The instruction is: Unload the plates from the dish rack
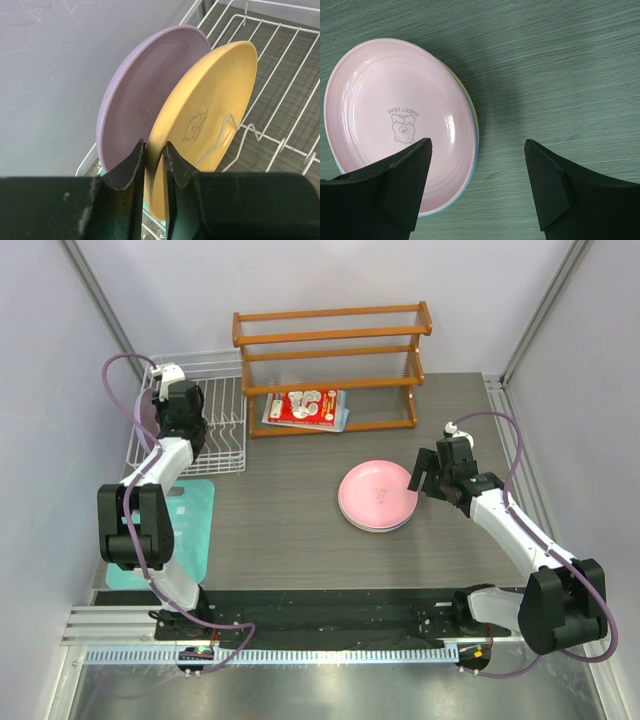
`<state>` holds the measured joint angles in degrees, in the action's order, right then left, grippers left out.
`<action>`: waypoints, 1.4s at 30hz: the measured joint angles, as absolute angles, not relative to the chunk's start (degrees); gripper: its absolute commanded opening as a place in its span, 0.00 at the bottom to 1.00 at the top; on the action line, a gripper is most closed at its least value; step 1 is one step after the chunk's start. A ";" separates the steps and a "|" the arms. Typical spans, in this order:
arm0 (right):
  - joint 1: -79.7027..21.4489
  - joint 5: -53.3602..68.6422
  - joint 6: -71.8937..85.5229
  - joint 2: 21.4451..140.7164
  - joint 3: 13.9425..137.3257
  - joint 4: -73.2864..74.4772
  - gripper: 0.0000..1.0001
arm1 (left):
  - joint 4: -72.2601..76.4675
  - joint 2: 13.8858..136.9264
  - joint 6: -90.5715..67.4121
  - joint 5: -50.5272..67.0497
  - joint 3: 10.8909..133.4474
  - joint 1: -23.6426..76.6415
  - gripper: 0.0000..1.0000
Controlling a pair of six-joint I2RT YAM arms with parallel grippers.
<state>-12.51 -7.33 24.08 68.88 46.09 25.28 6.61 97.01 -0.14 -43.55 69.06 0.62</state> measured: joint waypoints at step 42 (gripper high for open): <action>-12.51 7.97 24.77 59.37 46.85 20.62 0.81 | -14.24 69.65 -18.70 -27.31 67.05 20.84 0.00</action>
